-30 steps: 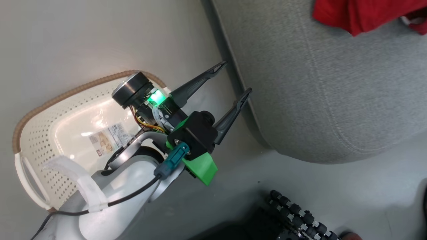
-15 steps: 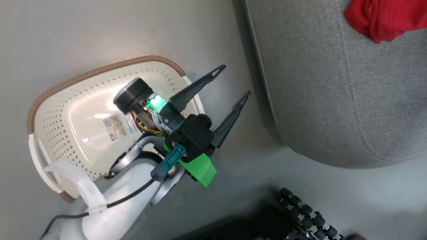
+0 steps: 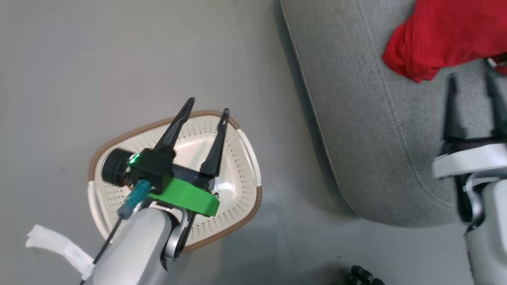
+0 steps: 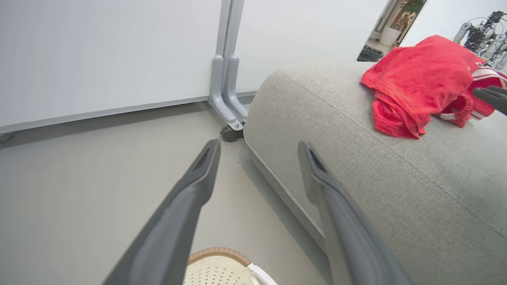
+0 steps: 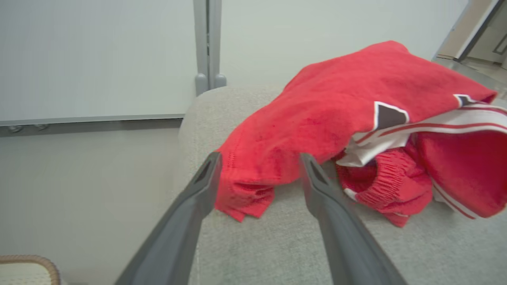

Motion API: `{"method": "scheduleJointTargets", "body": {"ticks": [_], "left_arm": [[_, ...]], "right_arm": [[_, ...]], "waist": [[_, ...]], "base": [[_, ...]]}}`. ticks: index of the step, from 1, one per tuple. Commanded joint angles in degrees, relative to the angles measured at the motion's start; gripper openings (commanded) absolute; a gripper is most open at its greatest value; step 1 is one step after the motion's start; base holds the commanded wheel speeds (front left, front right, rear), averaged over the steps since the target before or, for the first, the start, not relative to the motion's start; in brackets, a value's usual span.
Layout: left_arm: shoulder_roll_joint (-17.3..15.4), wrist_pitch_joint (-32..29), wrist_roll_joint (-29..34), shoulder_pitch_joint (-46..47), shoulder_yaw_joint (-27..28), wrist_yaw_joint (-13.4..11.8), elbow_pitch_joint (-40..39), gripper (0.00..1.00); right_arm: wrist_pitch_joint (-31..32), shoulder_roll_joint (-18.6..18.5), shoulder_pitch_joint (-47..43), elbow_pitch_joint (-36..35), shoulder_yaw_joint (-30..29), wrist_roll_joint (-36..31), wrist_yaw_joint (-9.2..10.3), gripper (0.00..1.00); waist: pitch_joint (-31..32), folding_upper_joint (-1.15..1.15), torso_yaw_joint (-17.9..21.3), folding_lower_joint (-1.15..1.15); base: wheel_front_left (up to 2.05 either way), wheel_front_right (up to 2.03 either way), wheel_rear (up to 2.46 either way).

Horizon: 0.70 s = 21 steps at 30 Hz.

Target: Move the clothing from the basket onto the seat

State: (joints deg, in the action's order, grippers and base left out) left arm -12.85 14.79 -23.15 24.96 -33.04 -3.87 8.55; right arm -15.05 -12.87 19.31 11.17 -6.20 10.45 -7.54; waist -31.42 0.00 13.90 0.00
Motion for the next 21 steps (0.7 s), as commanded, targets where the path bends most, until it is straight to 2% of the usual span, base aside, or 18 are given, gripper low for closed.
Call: {"method": "scheduleJointTargets", "body": {"ticks": [1,6,10,13,21], "left_arm": [[0.8,0.4,-0.3,-1.9,2.1,-0.8,0.0,1.00],[4.7,0.4,1.1,-9.7,13.3,-0.1,-1.8,1.00],[7.4,0.4,3.3,-15.6,20.7,2.7,-1.7,1.00],[8.6,0.4,5.1,-19.8,24.8,5.0,-2.1,1.00],[9.8,0.4,12.3,-30.3,31.7,7.6,-7.9,1.00]], "right_arm": [[-0.2,0.3,-1.7,-0.4,2.4,0.3,0.10,1.00],[-0.2,1.6,-4.5,-1.8,10.1,-0.2,0.10,1.00],[-0.2,2.2,-7.0,-2.2,14.4,-1.2,0.11,1.00],[-0.2,3.0,-9.3,-3.1,15.7,-1.8,0.10,1.00],[-0.2,4.7,-17.1,-8.6,14.5,-4.4,0.10,1.00]], "waist": [[9.4,0.00,-6.9,0.00],[16.4,0.00,-11.2,0.00],[21.9,0.00,-13.5,0.00],[25.5,0.00,-14.7,0.00],[31.3,0.00,-15.9,0.00]], "base": [[0.00,0.00,0.00],[0.00,0.00,0.00],[0.00,0.00,0.00],[0.00,0.00,0.00],[0.00,0.00,0.00]]}}
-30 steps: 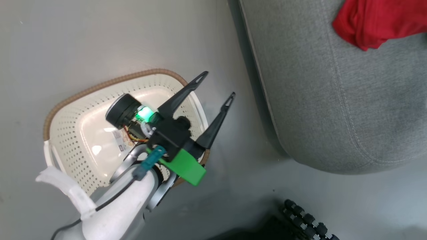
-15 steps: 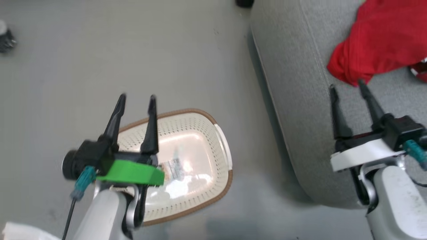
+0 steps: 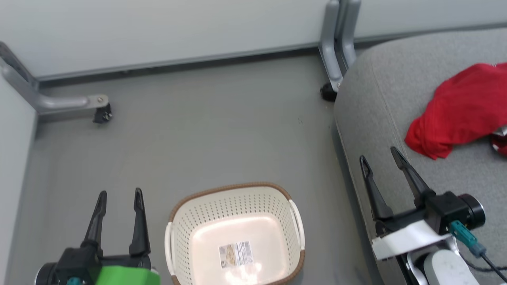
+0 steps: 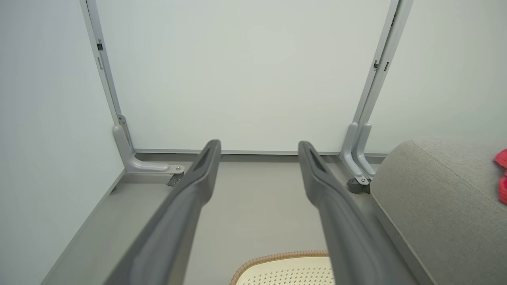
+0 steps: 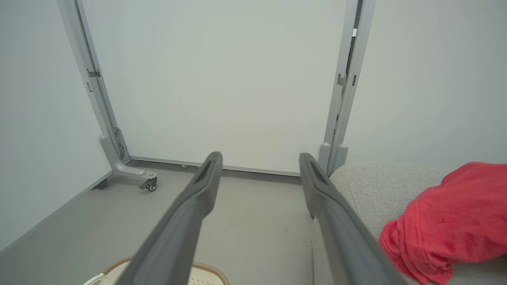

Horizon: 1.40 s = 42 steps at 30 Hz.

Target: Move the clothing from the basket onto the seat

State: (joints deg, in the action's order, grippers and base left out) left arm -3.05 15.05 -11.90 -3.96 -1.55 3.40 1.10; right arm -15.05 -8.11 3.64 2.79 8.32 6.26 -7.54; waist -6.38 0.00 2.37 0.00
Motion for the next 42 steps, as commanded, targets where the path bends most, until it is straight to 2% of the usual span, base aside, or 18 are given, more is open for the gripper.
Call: {"method": "scheduleJointTargets", "body": {"ticks": [1,10,29,30,35,42], "left_arm": [[0.1,0.2,1.5,-2.5,0.6,0.5,-1.1,1.00],[0.1,0.1,0.7,-9.7,-0.4,-0.3,-3.7,1.00],[0.1,0.1,2.5,-9.3,-0.7,0.2,-3.7,1.00],[0.2,0.1,2.4,-9.5,-0.6,0.1,-3.6,0.00],[0.4,0.0,2.0,-9.6,-0.7,0.1,-0.9,0.00],[-0.1,-1.5,-6.2,-7.9,-0.5,0.4,0.0,0.00]], "right_arm": [[-0.2,0.2,-2.3,-0.7,-0.3,-0.3,0.10,1.00],[-0.2,1.6,-8.8,-1.3,-2.0,0.4,0.10,1.00],[-0.2,2.7,-10.6,-0.2,-3.4,0.4,0.10,1.00],[0.0,2.6,-10.2,-0.3,-3.3,0.5,0.00,0.00],[0.1,3.0,-11.0,2.2,-3.2,0.7,0.00,0.00],[1.6,2.8,-9.8,2.8,-3.7,9.2,0.01,0.00]], "waist": [[6.7,0.00,-4.4,0.00],[9.6,0.00,-3.7,0.00],[10.6,0.00,-2.6,0.00],[10.6,0.00,-2.6,0.00],[10.5,0.00,-2.6,0.00],[10.3,0.00,-2.5,0.00]], "base": [[0.00,0.00,0.00],[0.00,0.00,0.00],[0.00,0.00,0.00],[0.00,0.00,0.00],[0.00,0.00,0.00],[0.00,0.00,0.00]]}}
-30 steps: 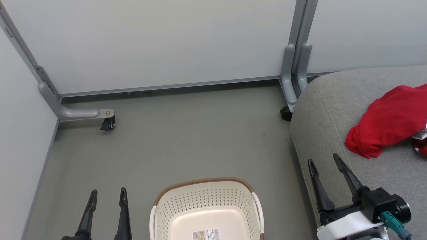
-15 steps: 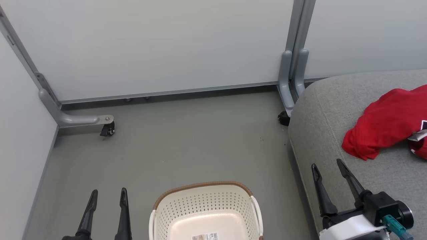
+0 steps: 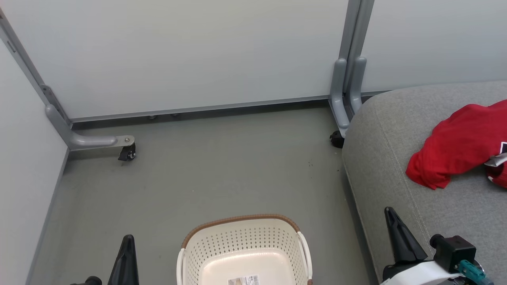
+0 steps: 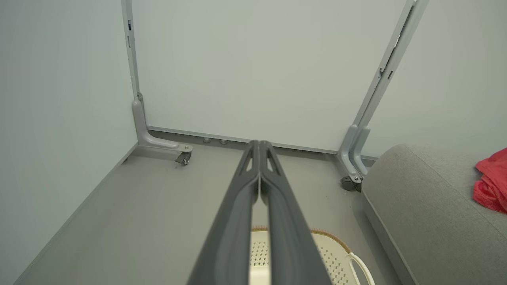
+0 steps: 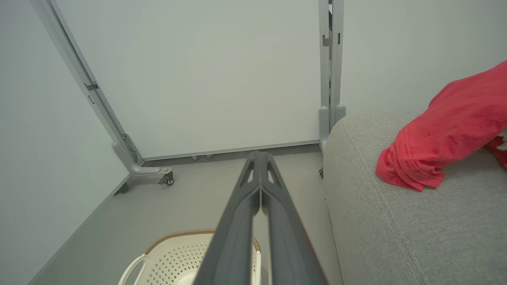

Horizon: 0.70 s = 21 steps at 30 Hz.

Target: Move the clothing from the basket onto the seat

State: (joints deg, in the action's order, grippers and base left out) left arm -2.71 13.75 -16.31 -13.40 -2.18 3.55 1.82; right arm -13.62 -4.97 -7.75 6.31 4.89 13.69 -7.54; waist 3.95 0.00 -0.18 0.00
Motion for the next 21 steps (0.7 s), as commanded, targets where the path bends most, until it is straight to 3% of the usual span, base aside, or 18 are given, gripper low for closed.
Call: {"method": "scheduleJointTargets", "body": {"ticks": [1,21], "left_arm": [[-0.5,-0.4,-3.1,1.9,0.2,0.3,-0.5,0.00],[-1.5,-4.5,-23.2,6.8,1.0,1.3,3.2,0.00]], "right_arm": [[0.5,-0.4,1.8,-0.5,-0.4,3.1,0.01,0.00],[4.6,-0.7,5.1,1.6,-2.0,23.8,0.02,0.00]], "waist": [[-0.1,0.00,0.0,0.00],[-0.7,0.00,0.0,0.00]], "base": [[0.00,0.00,0.00],[0.00,0.00,0.00]]}}
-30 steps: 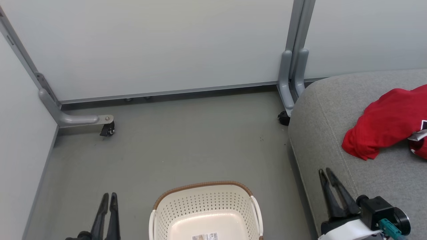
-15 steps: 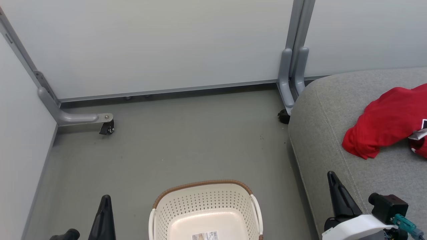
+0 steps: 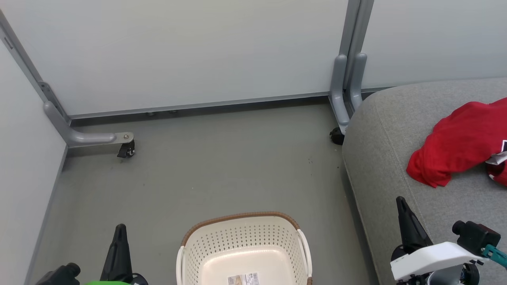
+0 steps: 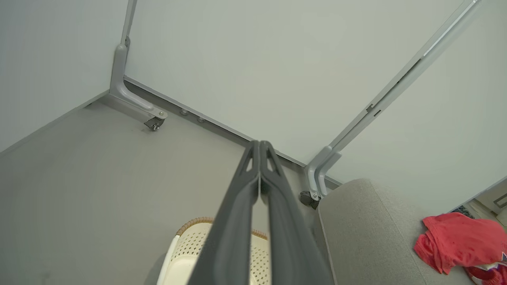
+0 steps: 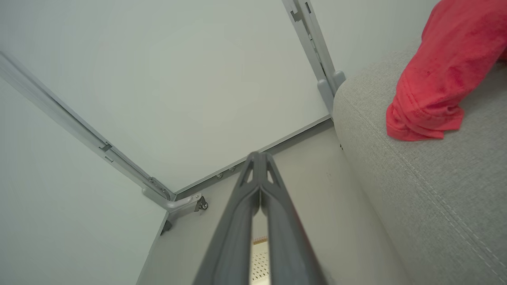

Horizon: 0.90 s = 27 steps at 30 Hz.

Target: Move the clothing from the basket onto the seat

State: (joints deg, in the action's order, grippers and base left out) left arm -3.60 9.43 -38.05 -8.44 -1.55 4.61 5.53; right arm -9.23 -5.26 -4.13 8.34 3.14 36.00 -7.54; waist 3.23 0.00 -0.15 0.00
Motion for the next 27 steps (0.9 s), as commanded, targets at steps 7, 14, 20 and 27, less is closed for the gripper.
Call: {"method": "scheduleJointTargets", "body": {"ticks": [7,14,20,27], "left_arm": [[-0.8,-1.4,-7.3,3.2,0.8,0.6,0.3,0.00],[-0.9,-2.8,-12.9,4.5,1.2,0.9,1.1,0.00],[-1.0,-3.8,-17.3,5.5,1.5,1.1,1.8,0.00],[-1.1,-5.0,-22.1,6.7,2.0,1.3,2.6,0.00]], "right_arm": [[1.5,-0.4,2.4,0.1,-0.9,7.4,0.03,0.00],[2.8,-0.4,3.4,0.7,-1.5,13.2,0.03,0.00],[3.9,-0.3,4.1,1.1,-2.0,17.7,0.04,0.00],[5.1,-0.2,4.9,1.7,-2.7,22.7,0.04,0.00]], "waist": [[-0.3,0.00,0.0,0.00],[-0.5,0.00,0.0,0.00],[-0.7,0.00,0.0,0.00],[-0.9,0.00,0.0,0.00]], "base": [[0.00,0.00,0.00],[0.00,0.00,0.00],[0.00,0.00,0.00],[0.00,0.00,0.00]]}}
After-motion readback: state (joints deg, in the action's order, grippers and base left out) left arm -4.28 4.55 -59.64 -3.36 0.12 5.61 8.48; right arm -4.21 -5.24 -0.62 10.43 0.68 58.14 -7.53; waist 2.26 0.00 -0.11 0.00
